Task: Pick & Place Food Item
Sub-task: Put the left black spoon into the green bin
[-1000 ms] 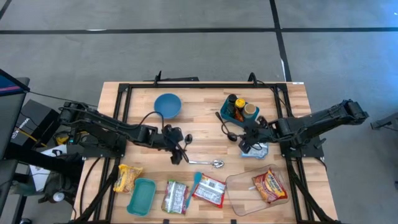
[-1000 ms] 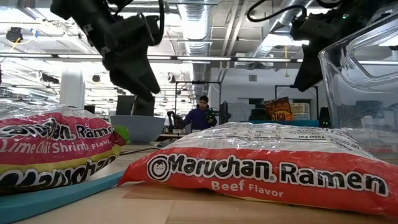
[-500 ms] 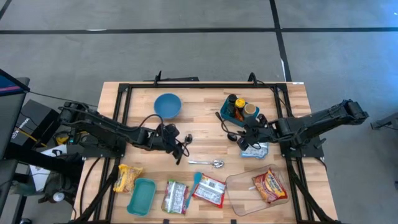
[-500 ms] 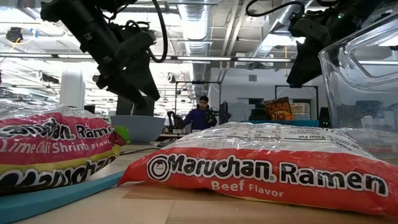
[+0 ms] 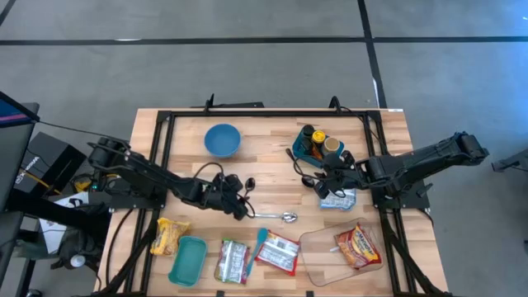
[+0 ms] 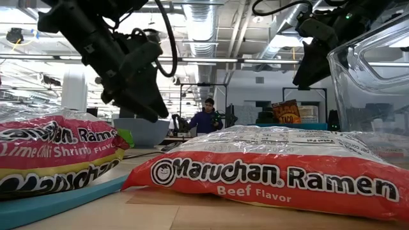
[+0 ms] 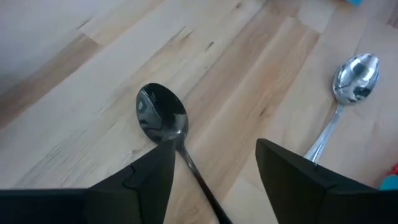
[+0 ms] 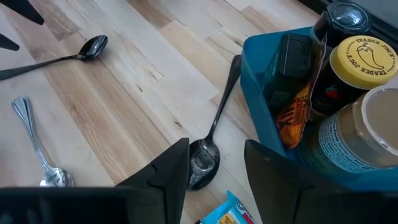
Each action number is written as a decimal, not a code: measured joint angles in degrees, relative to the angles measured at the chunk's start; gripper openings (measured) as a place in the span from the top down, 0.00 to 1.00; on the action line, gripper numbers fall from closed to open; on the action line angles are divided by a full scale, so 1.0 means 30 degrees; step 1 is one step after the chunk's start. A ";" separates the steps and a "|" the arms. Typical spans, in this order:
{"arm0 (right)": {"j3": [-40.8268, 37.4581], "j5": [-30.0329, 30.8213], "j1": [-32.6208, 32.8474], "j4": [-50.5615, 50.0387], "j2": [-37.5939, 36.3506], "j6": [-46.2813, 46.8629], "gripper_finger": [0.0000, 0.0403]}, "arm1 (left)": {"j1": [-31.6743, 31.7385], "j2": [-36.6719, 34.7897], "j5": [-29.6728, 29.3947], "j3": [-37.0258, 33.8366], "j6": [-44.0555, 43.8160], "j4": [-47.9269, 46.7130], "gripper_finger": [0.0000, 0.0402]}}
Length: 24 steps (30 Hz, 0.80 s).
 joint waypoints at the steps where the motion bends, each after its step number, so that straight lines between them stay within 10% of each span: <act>1: 0.0000 0.0004 0.0000 -0.0007 0.0000 -0.0007 0.63 | 0.0007 0.0081 -0.0006 0.0018 -0.0071 0.0070 0.48; 24: 0.0000 0.0979 -0.0007 0.0140 -0.0007 -0.0003 0.63 | 0.0124 0.0304 0.0227 0.3379 0.1140 -0.1703 0.82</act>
